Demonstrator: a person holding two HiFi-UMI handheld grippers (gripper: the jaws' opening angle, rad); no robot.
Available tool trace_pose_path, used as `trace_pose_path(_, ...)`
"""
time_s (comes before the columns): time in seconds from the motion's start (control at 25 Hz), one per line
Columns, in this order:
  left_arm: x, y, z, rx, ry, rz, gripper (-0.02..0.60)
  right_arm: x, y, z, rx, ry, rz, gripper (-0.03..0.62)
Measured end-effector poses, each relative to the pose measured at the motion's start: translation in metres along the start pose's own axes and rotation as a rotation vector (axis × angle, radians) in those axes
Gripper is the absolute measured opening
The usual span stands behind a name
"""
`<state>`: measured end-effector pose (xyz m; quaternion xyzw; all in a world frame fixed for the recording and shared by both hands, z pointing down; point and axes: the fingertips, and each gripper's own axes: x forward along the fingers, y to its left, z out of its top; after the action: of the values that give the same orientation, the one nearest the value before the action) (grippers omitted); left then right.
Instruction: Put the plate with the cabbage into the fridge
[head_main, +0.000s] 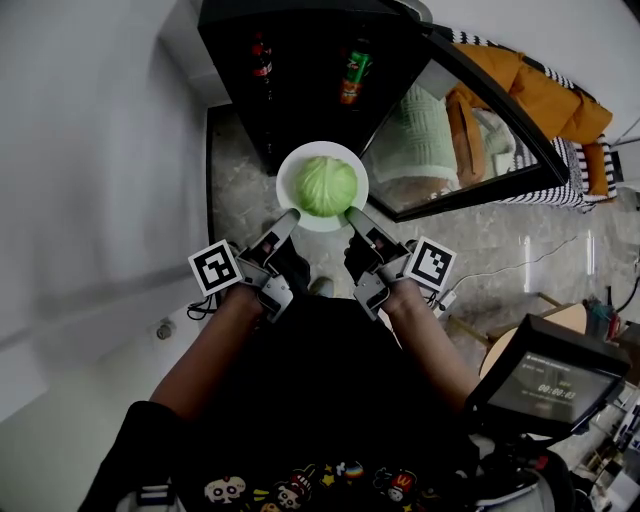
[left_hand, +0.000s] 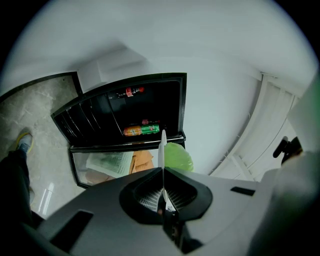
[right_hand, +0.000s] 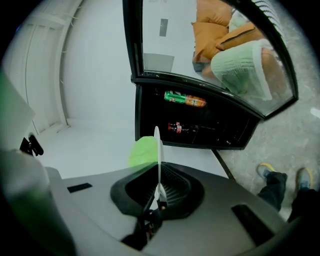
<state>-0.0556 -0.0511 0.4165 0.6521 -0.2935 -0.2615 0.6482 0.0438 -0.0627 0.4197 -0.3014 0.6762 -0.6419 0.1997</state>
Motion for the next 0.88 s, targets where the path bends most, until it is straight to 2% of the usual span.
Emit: trace_pose_path(0.88,0.0016,-0.0005,-0.0003,-0.011,0.019,0.025,0.012,-0.0017,-0.0039,-0.0008,0.028,-0.015,-0.025,0.021)
